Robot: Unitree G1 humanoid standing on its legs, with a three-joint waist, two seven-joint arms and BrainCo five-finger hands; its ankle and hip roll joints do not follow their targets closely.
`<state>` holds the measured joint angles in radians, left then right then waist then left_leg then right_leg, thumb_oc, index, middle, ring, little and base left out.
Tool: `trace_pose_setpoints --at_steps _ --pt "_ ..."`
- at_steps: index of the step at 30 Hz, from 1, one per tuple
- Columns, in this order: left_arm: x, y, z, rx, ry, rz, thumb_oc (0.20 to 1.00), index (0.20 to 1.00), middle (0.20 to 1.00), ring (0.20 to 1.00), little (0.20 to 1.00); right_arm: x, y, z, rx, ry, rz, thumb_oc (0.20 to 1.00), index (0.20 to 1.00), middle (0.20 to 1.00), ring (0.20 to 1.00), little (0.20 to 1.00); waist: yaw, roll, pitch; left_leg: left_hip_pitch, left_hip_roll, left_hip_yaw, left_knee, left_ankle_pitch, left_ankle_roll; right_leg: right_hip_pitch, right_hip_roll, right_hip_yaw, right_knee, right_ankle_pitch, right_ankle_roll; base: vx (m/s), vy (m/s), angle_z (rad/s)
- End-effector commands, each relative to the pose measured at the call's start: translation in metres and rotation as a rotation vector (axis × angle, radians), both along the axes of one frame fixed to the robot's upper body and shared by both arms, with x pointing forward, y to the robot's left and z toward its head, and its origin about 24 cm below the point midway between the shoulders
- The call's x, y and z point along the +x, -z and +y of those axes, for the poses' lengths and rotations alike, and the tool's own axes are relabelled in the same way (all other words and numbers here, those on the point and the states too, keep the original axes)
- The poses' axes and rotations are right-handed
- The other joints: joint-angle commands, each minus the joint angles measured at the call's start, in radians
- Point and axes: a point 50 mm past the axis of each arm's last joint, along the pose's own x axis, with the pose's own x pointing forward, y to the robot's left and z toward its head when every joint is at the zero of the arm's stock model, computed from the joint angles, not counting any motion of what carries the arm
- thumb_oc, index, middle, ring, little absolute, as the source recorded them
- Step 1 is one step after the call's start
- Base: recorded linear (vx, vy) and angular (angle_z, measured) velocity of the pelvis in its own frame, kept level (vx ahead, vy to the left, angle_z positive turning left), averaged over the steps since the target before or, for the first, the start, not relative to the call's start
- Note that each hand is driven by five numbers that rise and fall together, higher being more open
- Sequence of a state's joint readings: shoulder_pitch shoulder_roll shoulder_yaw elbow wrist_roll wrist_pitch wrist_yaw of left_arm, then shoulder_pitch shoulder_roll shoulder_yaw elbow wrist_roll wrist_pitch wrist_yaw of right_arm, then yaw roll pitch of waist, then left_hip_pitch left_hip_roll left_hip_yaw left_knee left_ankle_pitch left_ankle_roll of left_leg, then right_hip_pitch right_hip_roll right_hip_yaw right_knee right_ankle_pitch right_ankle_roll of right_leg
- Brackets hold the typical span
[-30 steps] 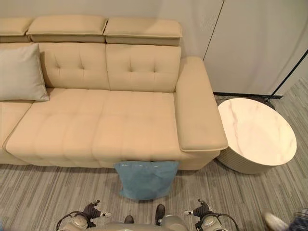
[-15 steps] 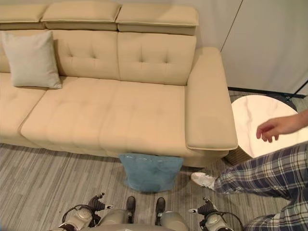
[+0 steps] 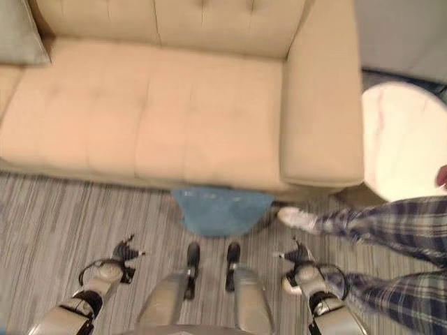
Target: Pick up all the scattered cushions and arrange them neatly on the sofa.
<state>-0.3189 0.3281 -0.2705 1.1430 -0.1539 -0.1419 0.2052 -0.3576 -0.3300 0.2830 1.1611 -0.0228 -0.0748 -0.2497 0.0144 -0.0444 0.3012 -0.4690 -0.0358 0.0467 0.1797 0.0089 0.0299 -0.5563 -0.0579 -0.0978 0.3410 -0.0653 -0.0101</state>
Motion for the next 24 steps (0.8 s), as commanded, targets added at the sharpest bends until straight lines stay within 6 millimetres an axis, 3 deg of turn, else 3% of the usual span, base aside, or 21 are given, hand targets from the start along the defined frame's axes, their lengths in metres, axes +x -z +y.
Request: trace_pose_setpoints --at_steps 1,4,5,7,14,18,24 --pt "-0.011 0.002 0.007 -0.048 -0.136 -0.067 1.000 1.000 1.000 1.000 1.000 -0.013 0.002 -0.003 -0.006 0.043 -0.057 1.000 1.000 1.000 1.000 1.000 -0.008 -0.022 -0.097 -0.059 -0.001 -0.001 0.003 -0.026 -0.045 0.038 -0.050 0.019 -0.141 0.060 0.092 -0.19 -0.012 0.02" --pt "0.010 -0.014 -0.005 -0.106 -0.175 -0.183 1.000 1.000 1.000 1.000 1.000 0.019 -0.025 0.007 0.032 0.078 -0.237 1.000 1.000 1.000 1.000 1.000 -0.010 -0.013 -0.086 -0.147 0.006 -0.009 -0.002 -0.022 -0.061 -0.068 -0.045 0.020 -0.120 0.044 0.095 -0.10 -0.021 0.01" --pt "0.010 -0.014 -0.005 -0.106 -0.175 -0.183 1.000 1.000 1.000 1.000 1.000 0.019 -0.025 0.007 0.032 0.079 -0.237 1.000 1.000 1.000 1.000 1.000 -0.011 -0.013 -0.088 -0.150 0.006 -0.010 -0.001 -0.022 -0.061 -0.071 -0.045 0.019 -0.120 0.044 0.095 -0.04 -0.031 -0.01" --pt "0.028 -0.027 -0.020 -0.141 -0.155 -0.262 1.000 1.000 1.000 1.000 1.000 0.040 -0.048 0.016 0.080 0.115 -0.374 1.000 1.000 1.000 1.000 1.000 -0.014 -0.005 -0.085 -0.221 0.012 -0.014 -0.016 0.002 -0.075 -0.147 -0.046 0.019 -0.122 0.052 0.097 -0.10 -0.018 -0.02" --pt "0.056 -0.054 -0.047 -0.185 -0.101 -0.385 1.000 1.000 1.000 1.000 1.000 0.066 -0.077 0.036 0.159 0.140 -0.534 1.000 1.000 1.000 1.000 1.000 -0.020 0.007 -0.078 -0.340 0.012 -0.027 -0.032 0.036 -0.089 -0.283 -0.046 0.022 -0.113 0.068 0.101 -0.06 -0.022 0.00" --pt "0.079 -0.080 -0.062 -0.182 -0.046 -0.477 1.000 1.000 1.000 1.000 1.000 0.084 -0.101 0.046 0.159 0.116 -0.623 1.000 1.000 1.000 1.000 1.000 -0.025 0.006 -0.075 -0.424 0.013 -0.028 -0.030 0.049 -0.096 -0.370 -0.049 0.025 -0.108 0.082 0.105 -0.03 -0.015 0.01" --pt "0.096 -0.101 -0.074 -0.170 0.006 -0.541 1.000 1.000 1.000 1.000 1.000 0.093 -0.109 0.053 0.159 0.115 -0.634 1.000 1.000 1.000 1.000 1.000 -0.030 0.005 -0.080 -0.504 0.015 -0.034 -0.016 0.056 -0.098 -0.453 -0.052 0.025 -0.089 0.089 0.109 -0.01 -0.013 0.02"
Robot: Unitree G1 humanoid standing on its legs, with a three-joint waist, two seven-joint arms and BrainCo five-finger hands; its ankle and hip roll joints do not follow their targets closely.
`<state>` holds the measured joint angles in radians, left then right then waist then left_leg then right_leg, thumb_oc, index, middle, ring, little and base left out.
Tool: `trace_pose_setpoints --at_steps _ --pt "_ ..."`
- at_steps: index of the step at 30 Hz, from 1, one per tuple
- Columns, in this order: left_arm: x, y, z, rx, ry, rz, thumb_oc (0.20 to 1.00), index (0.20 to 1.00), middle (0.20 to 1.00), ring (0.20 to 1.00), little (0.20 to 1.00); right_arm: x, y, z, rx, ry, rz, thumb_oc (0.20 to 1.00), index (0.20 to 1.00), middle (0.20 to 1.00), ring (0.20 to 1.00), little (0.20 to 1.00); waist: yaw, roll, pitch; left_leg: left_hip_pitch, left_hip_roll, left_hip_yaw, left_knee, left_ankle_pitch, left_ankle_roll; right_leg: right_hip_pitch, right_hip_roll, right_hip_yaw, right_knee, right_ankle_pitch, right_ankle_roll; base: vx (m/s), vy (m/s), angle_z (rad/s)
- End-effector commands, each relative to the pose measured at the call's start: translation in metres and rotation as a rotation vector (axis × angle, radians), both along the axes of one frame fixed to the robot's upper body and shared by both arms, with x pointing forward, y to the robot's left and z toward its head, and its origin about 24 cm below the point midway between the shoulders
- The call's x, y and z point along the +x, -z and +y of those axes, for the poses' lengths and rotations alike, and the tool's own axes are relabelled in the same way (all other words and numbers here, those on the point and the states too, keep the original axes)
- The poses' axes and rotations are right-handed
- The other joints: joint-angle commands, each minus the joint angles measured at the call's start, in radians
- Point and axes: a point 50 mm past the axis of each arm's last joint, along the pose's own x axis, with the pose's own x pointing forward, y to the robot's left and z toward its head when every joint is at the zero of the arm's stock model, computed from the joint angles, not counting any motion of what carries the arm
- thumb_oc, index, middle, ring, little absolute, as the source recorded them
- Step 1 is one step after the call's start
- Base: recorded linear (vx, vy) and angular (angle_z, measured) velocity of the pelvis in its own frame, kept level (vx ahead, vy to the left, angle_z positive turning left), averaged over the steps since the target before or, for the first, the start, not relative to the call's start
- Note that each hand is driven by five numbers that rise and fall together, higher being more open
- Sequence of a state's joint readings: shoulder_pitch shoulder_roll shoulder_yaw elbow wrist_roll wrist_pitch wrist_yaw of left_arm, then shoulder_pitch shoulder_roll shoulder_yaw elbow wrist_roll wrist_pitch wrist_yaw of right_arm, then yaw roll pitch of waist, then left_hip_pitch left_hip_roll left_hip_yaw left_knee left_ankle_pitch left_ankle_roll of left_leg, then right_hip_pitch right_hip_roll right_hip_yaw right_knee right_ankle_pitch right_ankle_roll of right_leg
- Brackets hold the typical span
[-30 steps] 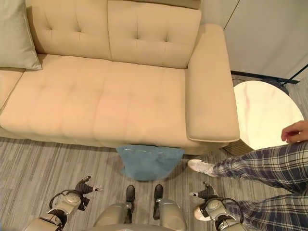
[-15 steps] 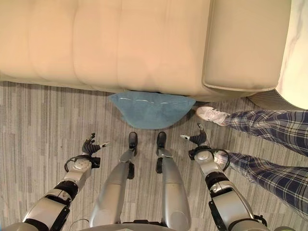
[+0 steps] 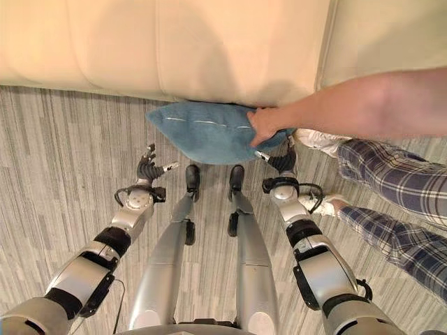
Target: Pick up all the scattered cushions and arrange them neatly on the sofa.
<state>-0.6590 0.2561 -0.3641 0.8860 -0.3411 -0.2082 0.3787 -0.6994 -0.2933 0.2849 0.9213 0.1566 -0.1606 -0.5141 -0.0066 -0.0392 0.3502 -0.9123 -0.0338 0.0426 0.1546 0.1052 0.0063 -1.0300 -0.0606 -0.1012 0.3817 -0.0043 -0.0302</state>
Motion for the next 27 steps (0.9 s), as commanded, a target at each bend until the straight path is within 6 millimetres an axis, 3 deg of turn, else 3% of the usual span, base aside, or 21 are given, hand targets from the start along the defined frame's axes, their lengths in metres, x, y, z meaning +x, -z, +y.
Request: trace_pose_setpoints --at_steps 1,9,13,19,20,27 --pt "-0.023 0.035 0.009 0.008 -0.050 0.085 1.000 1.000 1.000 1.000 1.000 -0.025 0.041 -0.005 0.026 0.035 0.098 1.000 1.000 1.000 1.000 1.000 -0.009 0.001 -0.131 -0.069 0.013 -0.031 0.009 -0.040 -0.075 0.009 -0.049 0.029 -0.125 0.028 0.129 0.00 0.000 0.00" --pt "-0.018 0.026 -0.004 -0.011 -0.010 0.050 1.000 1.000 1.000 1.000 1.000 -0.025 0.042 0.002 0.063 0.020 0.099 1.000 1.000 1.000 1.000 1.000 -0.011 0.002 -0.153 -0.090 0.013 -0.030 -0.014 -0.022 -0.077 -0.018 -0.051 0.028 -0.133 0.036 0.137 0.00 0.000 0.00" --pt "-0.029 0.042 -0.004 -0.009 0.002 0.104 1.000 1.000 1.000 1.000 1.000 -0.038 0.064 -0.001 0.066 0.012 0.182 1.000 1.000 1.000 1.000 1.000 -0.006 -0.001 -0.170 -0.029 0.009 -0.035 -0.040 -0.017 -0.078 0.035 -0.048 0.023 -0.149 0.037 0.138 0.00 0.000 0.00" --pt "-0.058 0.079 0.012 0.029 0.002 0.249 1.000 1.000 1.000 1.000 1.000 -0.073 0.105 -0.017 0.023 0.007 0.362 1.000 1.000 1.000 1.000 1.000 0.003 -0.012 -0.173 0.150 0.000 -0.033 -0.075 -0.029 -0.079 0.217 -0.052 0.004 -0.183 0.036 0.142 0.00 -0.001 0.04" --pt "-0.076 0.098 0.023 0.055 -0.004 0.329 1.000 1.000 1.000 1.000 1.000 -0.093 0.125 -0.026 0.004 0.009 0.460 1.000 1.000 1.000 1.000 1.000 0.005 -0.020 -0.170 0.240 -0.005 -0.029 -0.094 -0.012 -0.071 0.322 -0.056 -0.013 -0.221 0.064 0.140 -0.01 0.010 0.21" --pt "-0.119 0.138 0.049 0.136 -0.017 0.541 1.000 1.000 1.000 1.000 1.000 -0.144 0.165 -0.044 -0.044 0.015 0.700 1.000 1.000 1.000 1.000 1.000 0.004 -0.034 -0.186 0.463 -0.008 -0.019 -0.152 -0.033 -0.068 0.568 -0.048 -0.028 -0.311 0.066 0.151 0.08 0.003 0.05"
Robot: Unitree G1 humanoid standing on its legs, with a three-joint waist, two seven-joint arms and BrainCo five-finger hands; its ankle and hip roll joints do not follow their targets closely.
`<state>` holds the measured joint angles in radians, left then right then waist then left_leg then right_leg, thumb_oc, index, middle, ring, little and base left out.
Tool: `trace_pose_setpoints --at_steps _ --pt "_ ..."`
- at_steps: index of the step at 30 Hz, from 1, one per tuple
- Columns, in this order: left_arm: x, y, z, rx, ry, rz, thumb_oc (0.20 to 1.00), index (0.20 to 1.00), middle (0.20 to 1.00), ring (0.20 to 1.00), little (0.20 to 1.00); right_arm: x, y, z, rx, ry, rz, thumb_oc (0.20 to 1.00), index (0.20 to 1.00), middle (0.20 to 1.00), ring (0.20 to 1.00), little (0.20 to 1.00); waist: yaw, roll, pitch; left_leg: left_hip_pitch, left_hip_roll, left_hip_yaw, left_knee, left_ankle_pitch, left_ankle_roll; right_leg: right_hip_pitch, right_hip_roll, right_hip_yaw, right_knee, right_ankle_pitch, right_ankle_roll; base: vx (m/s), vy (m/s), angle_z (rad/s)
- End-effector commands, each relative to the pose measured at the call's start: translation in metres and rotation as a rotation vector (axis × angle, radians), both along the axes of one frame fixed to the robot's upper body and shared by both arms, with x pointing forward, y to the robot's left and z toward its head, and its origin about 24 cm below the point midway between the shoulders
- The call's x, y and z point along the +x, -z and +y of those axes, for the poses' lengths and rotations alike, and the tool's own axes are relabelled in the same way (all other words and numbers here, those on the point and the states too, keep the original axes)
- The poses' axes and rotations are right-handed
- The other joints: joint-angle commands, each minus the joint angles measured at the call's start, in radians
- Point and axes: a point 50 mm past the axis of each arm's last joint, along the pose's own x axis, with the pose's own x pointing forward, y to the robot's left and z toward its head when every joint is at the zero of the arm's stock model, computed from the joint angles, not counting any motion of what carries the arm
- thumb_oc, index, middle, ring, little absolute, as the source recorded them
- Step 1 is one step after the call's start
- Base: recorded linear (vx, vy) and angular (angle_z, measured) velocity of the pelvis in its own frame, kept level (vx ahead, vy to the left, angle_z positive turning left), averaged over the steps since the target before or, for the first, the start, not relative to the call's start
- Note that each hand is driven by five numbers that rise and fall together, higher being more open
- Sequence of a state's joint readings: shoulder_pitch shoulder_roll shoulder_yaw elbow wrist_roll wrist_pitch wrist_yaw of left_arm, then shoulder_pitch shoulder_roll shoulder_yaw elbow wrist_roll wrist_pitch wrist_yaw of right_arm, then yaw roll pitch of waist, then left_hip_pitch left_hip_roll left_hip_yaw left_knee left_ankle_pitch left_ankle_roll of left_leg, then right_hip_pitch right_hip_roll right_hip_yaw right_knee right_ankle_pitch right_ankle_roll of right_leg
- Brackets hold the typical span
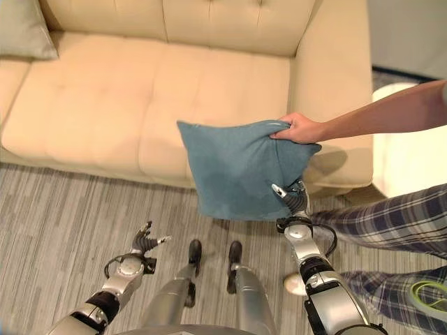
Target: Pick up all the scattered cushions and arrange them neatly on the sofa.
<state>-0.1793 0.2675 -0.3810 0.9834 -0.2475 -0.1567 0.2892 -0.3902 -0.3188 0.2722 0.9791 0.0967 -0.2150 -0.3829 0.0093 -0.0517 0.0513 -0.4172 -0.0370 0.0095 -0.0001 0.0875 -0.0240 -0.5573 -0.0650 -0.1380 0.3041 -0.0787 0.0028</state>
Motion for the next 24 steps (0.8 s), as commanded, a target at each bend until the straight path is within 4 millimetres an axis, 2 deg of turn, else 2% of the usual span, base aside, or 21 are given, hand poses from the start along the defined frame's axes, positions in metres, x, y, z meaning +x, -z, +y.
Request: trace_pose_setpoints --at_steps 1,9,16,24 --pt "0.016 -0.008 0.009 0.040 0.022 -0.009 1.000 1.000 1.000 1.000 1.000 -0.079 0.072 -0.012 -0.026 0.049 0.420 1.000 1.000 1.000 1.000 1.000 -0.012 -0.022 0.095 0.015 -0.005 0.020 -0.018 -0.015 -0.038 0.151 -0.040 0.007 -0.258 0.141 0.120 0.14 0.002 -0.01" --pt "-0.052 0.031 0.031 0.099 0.018 0.277 1.000 1.000 1.000 1.000 1.000 -0.132 0.098 -0.028 -0.109 0.012 0.644 1.000 1.000 1.000 1.000 1.000 -0.015 -0.020 0.006 0.205 0.013 0.036 -0.082 -0.032 -0.037 0.346 -0.022 0.004 -0.328 0.124 0.129 0.11 0.013 -0.06" --pt "-0.097 0.047 0.038 0.102 0.003 0.441 1.000 1.000 1.000 1.000 1.000 -0.164 0.111 -0.029 -0.108 -0.004 0.771 1.000 1.000 1.000 1.000 1.000 -0.011 -0.024 -0.041 0.315 0.023 0.050 -0.087 -0.071 -0.027 0.455 -0.014 0.010 -0.351 0.103 0.127 0.08 0.006 -0.14" --pt "-0.106 0.050 0.038 0.101 0.004 0.469 1.000 1.000 1.000 1.000 1.000 -0.179 0.116 -0.027 -0.087 0.007 0.818 1.000 1.000 1.000 1.000 1.000 -0.006 -0.027 -0.049 0.369 0.022 0.048 -0.087 -0.096 -0.022 0.508 -0.012 0.013 -0.354 0.086 0.125 0.05 0.014 -0.01"
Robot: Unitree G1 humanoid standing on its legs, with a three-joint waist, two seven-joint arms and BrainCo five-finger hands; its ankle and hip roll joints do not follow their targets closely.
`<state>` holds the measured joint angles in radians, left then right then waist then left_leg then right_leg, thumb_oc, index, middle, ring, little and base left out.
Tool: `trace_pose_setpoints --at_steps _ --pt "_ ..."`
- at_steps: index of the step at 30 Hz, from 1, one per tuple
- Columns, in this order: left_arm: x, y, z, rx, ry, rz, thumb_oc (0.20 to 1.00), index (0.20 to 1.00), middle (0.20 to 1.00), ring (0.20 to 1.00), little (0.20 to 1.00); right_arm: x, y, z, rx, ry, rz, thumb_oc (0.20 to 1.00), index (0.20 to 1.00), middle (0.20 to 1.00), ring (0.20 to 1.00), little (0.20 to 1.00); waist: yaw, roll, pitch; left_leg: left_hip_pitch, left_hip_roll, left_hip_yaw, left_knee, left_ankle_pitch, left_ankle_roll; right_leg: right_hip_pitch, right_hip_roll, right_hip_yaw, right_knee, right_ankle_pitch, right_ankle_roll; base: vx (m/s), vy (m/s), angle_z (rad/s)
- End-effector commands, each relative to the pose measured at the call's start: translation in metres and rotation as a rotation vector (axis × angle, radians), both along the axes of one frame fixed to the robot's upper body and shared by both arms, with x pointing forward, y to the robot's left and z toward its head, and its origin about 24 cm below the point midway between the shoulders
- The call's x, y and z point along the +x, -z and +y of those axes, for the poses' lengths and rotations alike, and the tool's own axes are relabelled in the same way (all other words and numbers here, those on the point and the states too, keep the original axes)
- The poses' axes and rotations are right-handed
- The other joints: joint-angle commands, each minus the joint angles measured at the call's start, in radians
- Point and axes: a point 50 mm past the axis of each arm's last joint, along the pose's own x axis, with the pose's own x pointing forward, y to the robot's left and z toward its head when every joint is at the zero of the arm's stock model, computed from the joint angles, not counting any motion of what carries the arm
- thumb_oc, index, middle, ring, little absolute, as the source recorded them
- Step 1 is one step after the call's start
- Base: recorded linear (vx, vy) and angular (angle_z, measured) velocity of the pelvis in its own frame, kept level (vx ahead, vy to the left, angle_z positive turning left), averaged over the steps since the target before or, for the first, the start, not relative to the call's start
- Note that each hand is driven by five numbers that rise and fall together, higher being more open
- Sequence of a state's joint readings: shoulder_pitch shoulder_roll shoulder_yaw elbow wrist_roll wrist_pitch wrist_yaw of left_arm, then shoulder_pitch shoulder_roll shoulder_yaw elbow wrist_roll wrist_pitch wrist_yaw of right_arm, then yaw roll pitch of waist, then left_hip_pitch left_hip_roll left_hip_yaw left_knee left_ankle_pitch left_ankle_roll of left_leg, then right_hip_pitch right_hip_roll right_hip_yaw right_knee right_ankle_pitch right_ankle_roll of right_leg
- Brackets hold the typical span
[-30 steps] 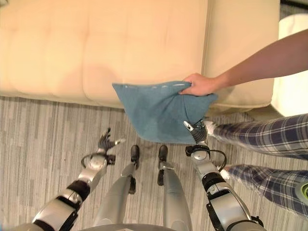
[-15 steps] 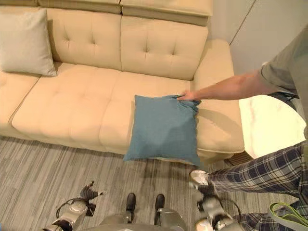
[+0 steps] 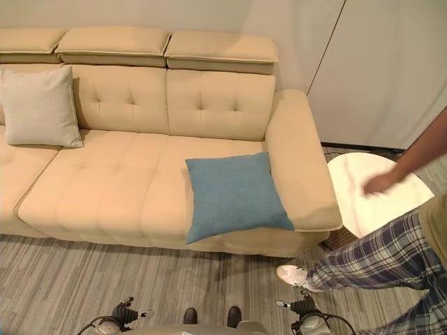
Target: Pick up all the scattered cushions and arrange them neatly on the sofa.
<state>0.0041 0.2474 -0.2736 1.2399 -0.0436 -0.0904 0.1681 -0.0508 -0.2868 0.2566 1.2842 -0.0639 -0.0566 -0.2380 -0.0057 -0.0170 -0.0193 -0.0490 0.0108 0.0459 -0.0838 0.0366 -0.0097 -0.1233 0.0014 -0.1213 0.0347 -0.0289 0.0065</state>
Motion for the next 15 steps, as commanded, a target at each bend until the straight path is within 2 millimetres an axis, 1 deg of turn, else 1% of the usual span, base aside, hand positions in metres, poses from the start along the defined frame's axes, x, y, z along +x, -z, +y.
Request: trace_pose_setpoints --at_steps 1,3,5,6,7,8,9,10,11,12,13,15 --pt "0.014 -0.005 0.009 0.030 0.000 -0.025 1.000 1.000 1.000 1.000 1.000 0.005 0.001 0.007 0.007 -0.030 -0.003 1.000 1.000 1.000 1.000 1.000 0.009 -0.062 0.022 0.004 -0.026 0.012 -0.004 -0.046 -0.035 0.076 -0.078 -0.004 -0.084 0.035 0.122 0.00 0.000 0.00" --pt "0.014 -0.005 0.008 0.028 0.004 -0.026 1.000 1.000 1.000 1.000 1.000 0.006 0.001 0.007 0.006 -0.033 -0.002 1.000 1.000 1.000 1.000 1.000 0.011 -0.062 0.026 0.009 -0.028 0.009 -0.004 -0.051 -0.031 0.077 -0.080 -0.001 -0.080 0.034 0.123 0.01 0.041 -0.01" --pt "0.015 -0.005 0.007 0.026 0.007 -0.027 1.000 1.000 1.000 1.000 1.000 0.009 0.000 0.007 -0.001 -0.050 -0.004 1.000 1.000 1.000 1.000 1.000 0.018 -0.064 0.042 -0.002 -0.036 -0.004 0.025 -0.065 -0.016 0.066 -0.086 0.010 -0.060 0.035 0.124 -0.02 0.061 -0.07" --pt "0.015 -0.005 0.007 0.026 0.007 -0.027 1.000 1.000 1.000 1.000 1.000 0.009 0.000 0.007 -0.001 -0.050 -0.004 1.000 1.000 1.000 1.000 1.000 0.018 -0.064 0.042 -0.002 -0.036 -0.004 0.026 -0.066 -0.016 0.065 -0.086 0.010 -0.060 0.035 0.124 -0.04 0.099 -0.19" --pt "0.019 -0.005 0.006 0.022 0.010 -0.034 1.000 1.000 1.000 1.000 1.000 0.012 -0.001 0.007 -0.005 -0.064 -0.006 1.000 1.000 1.000 1.000 1.000 0.023 -0.069 0.054 -0.029 -0.047 -0.013 0.073 -0.087 -0.002 0.049 -0.095 0.017 -0.035 0.033 0.124 -0.02 0.085 -0.26" --pt "0.020 -0.006 0.006 0.021 0.009 -0.036 1.000 1.000 1.000 1.000 1.000 0.013 -0.001 0.007 -0.004 -0.066 -0.007 1.000 1.000 1.000 1.000 1.000 0.023 -0.070 0.057 -0.037 -0.050 -0.016 0.083 -0.091 0.002 0.042 -0.098 0.019 -0.020 0.032 0.124 -0.04 0.161 -0.15" --pt "0.024 -0.007 0.008 0.023 0.013 -0.045 1.000 1.000 1.000 1.000 1.000 0.020 -0.003 0.009 0.003 -0.071 -0.030 1.000 1.000 1.000 1.000 1.000 0.024 -0.071 0.075 -0.055 -0.057 -0.019 0.110 -0.100 0.016 0.006 -0.105 0.025 0.057 0.021 0.125 -0.02 0.118 -0.10" --pt "0.025 -0.007 0.008 0.025 0.018 -0.045 1.000 1.000 1.000 1.000 1.000 0.022 -0.003 0.009 0.003 -0.075 -0.029 1.000 1.000 1.000 1.000 1.000 0.023 -0.071 0.081 -0.058 -0.058 -0.020 0.117 -0.102 0.021 -0.008 -0.107 0.029 0.090 0.021 0.125 -0.03 0.148 -0.13" --pt "0.028 -0.009 0.010 0.030 0.032 -0.050 1.000 1.000 1.000 1.000 1.000 0.026 -0.005 0.010 -0.001 -0.089 -0.039 1.000 1.000 1.000 1.000 1.000 0.018 -0.067 0.097 -0.058 -0.058 -0.020 0.122 -0.104 0.030 -0.044 -0.105 0.031 0.158 0.018 0.126 0.05 0.102 -0.14" --pt "0.029 -0.009 0.010 0.030 0.039 -0.054 1.000 1.000 1.000 1.000 1.000 0.030 -0.006 0.011 0.002 -0.092 -0.054 1.000 1.000 1.000 1.000 1.000 0.014 -0.063 0.097 -0.045 -0.061 -0.021 0.114 -0.107 0.033 -0.059 -0.100 0.035 0.176 0.015 0.123 0.12 0.071 -0.15" --pt "0.029 -0.009 0.010 0.030 0.040 -0.057 1.000 1.000 1.000 1.000 1.000 0.033 -0.007 0.012 0.002 -0.100 -0.065 1.000 1.000 1.000 1.000 1.000 0.013 -0.062 0.100 -0.030 -0.063 -0.014 0.105 -0.111 0.032 -0.069 -0.095 0.030 0.158 0.022 0.118 0.18 -0.002 -0.08" --pt "0.031 -0.009 0.007 0.019 0.036 -0.064 1.000 1.000 1.000 1.000 1.000 0.039 -0.009 0.011 -0.011 -0.124 -0.076 1.000 1.000 1.000 1.000 1.000 0.011 -0.067 0.096 -0.012 -0.066 -0.008 0.096 -0.127 0.031 -0.111 -0.083 -0.006 0.078 0.067 0.118 0.19 -0.103 -0.36"
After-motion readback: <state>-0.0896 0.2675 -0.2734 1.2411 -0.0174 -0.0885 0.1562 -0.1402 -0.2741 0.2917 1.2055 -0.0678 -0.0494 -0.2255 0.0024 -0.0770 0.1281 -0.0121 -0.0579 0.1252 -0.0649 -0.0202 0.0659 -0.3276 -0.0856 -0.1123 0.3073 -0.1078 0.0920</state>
